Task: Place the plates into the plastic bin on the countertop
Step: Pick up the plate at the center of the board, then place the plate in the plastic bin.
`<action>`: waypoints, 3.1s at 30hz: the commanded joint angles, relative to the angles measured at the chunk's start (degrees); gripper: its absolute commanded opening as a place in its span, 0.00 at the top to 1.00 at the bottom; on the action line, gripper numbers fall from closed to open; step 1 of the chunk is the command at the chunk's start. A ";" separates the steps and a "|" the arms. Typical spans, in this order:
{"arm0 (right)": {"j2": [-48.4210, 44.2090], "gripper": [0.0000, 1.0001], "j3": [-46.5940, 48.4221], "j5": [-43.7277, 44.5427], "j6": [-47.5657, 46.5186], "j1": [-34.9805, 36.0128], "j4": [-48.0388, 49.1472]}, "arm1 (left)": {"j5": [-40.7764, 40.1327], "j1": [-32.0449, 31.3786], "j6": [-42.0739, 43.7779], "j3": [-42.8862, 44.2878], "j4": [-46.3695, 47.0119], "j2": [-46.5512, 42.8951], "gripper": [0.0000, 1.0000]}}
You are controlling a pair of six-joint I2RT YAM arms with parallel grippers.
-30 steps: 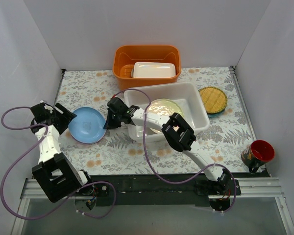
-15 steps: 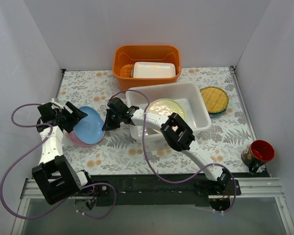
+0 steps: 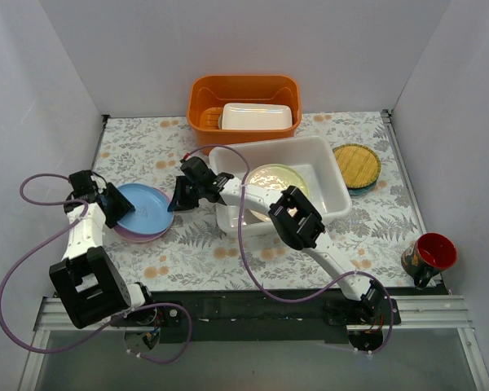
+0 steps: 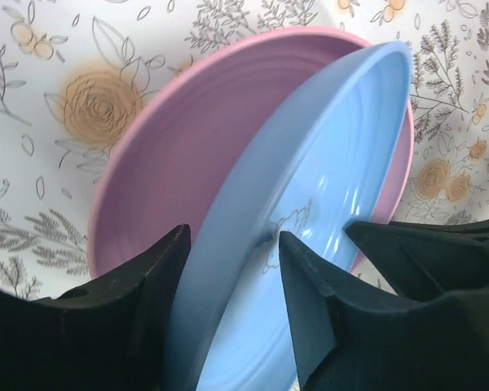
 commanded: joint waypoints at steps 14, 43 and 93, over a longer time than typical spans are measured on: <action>-5.26 0.36 -0.71 -0.88 -0.41 1.91 4.17 | -3.60 -1.11 -6.85 5.60 -4.49 -5.00 1.00; -31.97 0.13 -11.50 15.54 -13.32 2.00 -10.05 | -8.35 -1.20 -8.43 6.84 -11.09 -11.50 1.00; -29.06 0.18 -17.32 7.73 -13.15 -0.73 -12.17 | -3.07 -1.20 -9.22 5.25 -13.72 -16.87 1.00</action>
